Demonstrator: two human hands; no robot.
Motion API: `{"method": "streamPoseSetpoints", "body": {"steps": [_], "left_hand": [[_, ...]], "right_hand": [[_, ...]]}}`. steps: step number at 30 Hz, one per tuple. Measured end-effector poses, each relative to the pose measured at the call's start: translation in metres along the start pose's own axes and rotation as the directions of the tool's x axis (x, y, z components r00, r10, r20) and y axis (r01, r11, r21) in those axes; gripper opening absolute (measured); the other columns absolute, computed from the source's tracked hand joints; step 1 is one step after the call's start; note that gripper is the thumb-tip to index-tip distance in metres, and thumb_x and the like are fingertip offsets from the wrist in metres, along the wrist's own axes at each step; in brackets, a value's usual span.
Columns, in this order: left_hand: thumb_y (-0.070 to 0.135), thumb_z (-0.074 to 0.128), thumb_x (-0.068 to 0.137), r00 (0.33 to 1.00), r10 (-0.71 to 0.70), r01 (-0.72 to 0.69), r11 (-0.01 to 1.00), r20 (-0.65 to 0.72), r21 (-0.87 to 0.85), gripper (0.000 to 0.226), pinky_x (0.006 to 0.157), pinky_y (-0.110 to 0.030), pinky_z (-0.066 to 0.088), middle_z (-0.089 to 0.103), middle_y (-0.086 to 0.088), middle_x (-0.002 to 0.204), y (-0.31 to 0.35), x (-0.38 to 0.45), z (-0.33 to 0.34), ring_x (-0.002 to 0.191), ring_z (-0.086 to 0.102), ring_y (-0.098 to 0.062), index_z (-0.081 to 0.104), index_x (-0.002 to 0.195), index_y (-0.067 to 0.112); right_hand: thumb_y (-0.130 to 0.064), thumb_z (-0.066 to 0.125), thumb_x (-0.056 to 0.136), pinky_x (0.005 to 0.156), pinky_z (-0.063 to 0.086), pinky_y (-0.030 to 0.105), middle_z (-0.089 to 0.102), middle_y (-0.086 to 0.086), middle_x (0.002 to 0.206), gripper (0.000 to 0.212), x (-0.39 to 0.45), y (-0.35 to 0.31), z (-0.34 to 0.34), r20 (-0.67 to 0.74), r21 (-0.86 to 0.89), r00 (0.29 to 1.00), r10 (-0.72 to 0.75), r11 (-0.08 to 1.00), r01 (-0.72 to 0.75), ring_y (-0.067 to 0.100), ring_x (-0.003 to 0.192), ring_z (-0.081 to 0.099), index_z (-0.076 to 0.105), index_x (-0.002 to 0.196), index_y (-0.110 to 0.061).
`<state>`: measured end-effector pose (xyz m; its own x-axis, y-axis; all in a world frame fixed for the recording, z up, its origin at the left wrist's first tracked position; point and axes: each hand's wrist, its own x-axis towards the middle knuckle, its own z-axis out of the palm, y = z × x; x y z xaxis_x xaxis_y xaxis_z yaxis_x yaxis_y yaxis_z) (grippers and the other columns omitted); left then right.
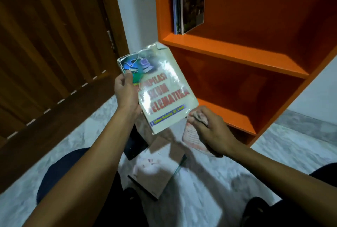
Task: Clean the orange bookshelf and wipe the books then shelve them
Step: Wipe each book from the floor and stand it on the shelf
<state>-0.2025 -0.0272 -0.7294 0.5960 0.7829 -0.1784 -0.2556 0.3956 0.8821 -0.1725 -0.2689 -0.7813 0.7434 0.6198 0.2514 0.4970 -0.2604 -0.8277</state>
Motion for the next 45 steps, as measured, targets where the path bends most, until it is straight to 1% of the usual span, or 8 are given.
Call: {"method": "streamPoseSetpoints", "body": {"steps": [4,8,13,20,25,37,42,45], "left_hand": [[0.031,0.048,0.105,0.969,0.094,-0.124,0.985,0.23,0.12,0.026,0.068,-0.038,0.06,0.068,-0.013,0.105,0.009,-0.012,-0.001,0.072,0.072,-0.018,0.05,0.124,0.013],[0.031,0.048,0.103,0.882,0.113,-0.213,0.961,0.458,0.173,0.023,0.066,-0.038,0.061,0.07,-0.011,0.098,0.017,-0.033,0.003,0.073,0.071,-0.022,0.053,0.121,0.017],[0.037,0.051,0.092,0.825,0.062,-0.177,0.973,0.562,0.152,0.027,0.058,-0.033,0.061,0.073,-0.007,0.093,0.028,-0.053,0.009,0.07,0.071,-0.021,0.057,0.112,0.02],[0.03,0.059,0.09,0.763,-0.006,-0.314,0.871,0.646,0.378,0.032,0.086,-0.036,0.057,0.073,0.014,0.111,0.061,-0.039,0.017,0.102,0.07,-0.008,0.055,0.122,0.036],[0.013,0.068,0.088,0.786,-0.147,-0.261,0.802,0.601,0.537,0.036,0.078,-0.038,0.06,0.071,0.003,0.114,0.069,-0.03,0.031,0.107,0.068,-0.02,0.059,0.121,0.026],[0.013,0.064,0.095,0.842,0.208,-0.438,0.802,0.497,0.407,0.02,0.072,-0.054,0.062,0.068,-0.002,0.111,0.081,0.016,0.156,0.095,0.072,-0.025,0.055,0.113,0.016],[0.013,0.063,0.096,0.844,0.332,-0.518,0.71,0.422,0.478,0.018,0.066,-0.034,0.059,0.06,0.007,0.093,0.05,0.054,0.216,0.088,0.065,-0.02,0.048,0.106,0.013],[0.014,0.067,0.094,0.851,0.374,-0.525,0.647,0.37,0.553,0.02,0.071,-0.045,0.06,0.065,-0.005,0.096,0.026,0.081,0.24,0.089,0.067,-0.028,0.048,0.099,0.016]], "right_hand": [[-0.065,0.065,0.078,0.076,0.05,0.034,0.069,-0.004,0.1,0.049,0.021,-0.012,-0.025,-0.157,0.106,0.962,0.222,0.973,-0.207,0.005,0.084,0.062,0.057,0.11,-0.028],[-0.048,0.078,0.077,0.103,0.05,0.043,0.047,-0.003,0.148,0.085,0.04,-0.026,-0.041,0.084,0.243,0.93,0.359,0.897,-0.368,0.016,0.127,0.054,0.037,0.149,-0.03],[-0.016,0.074,0.088,0.098,0.053,0.052,0.069,0.012,0.123,0.046,0.037,-0.025,-0.049,0.273,0.434,0.936,0.222,0.84,-0.325,0.028,0.111,0.068,0.058,0.13,-0.008],[-0.01,0.069,0.09,0.084,0.059,0.048,0.072,0.016,0.11,0.026,0.048,-0.057,-0.073,0.027,0.485,0.996,0.083,0.87,-0.086,0.033,0.101,0.071,0.057,0.11,0.002],[-0.011,0.065,0.093,0.084,0.06,0.045,0.07,0.016,0.114,0.027,0.077,-0.082,-0.105,-0.054,0.478,0.998,-0.013,0.878,0.037,0.03,0.102,0.07,0.057,0.115,0.0],[-0.033,0.069,0.09,0.079,0.06,0.036,0.057,-0.001,0.121,0.047,0.181,-0.105,-0.172,-0.519,0.211,0.853,0.055,0.975,0.066,0.015,0.098,0.067,0.048,0.132,-0.028],[-0.026,0.066,0.094,0.063,0.059,0.026,0.065,-0.004,0.101,0.027,0.186,-0.097,-0.168,-0.456,0.203,0.889,0.035,0.977,0.066,0.012,0.082,0.071,0.055,0.117,-0.016],[-0.03,0.067,0.093,0.074,0.059,0.036,0.068,-0.004,0.1,0.017,0.189,-0.081,-0.159,-0.437,0.125,0.9,-0.006,0.99,0.068,0.013,0.088,0.068,0.061,0.104,-0.019]]}}
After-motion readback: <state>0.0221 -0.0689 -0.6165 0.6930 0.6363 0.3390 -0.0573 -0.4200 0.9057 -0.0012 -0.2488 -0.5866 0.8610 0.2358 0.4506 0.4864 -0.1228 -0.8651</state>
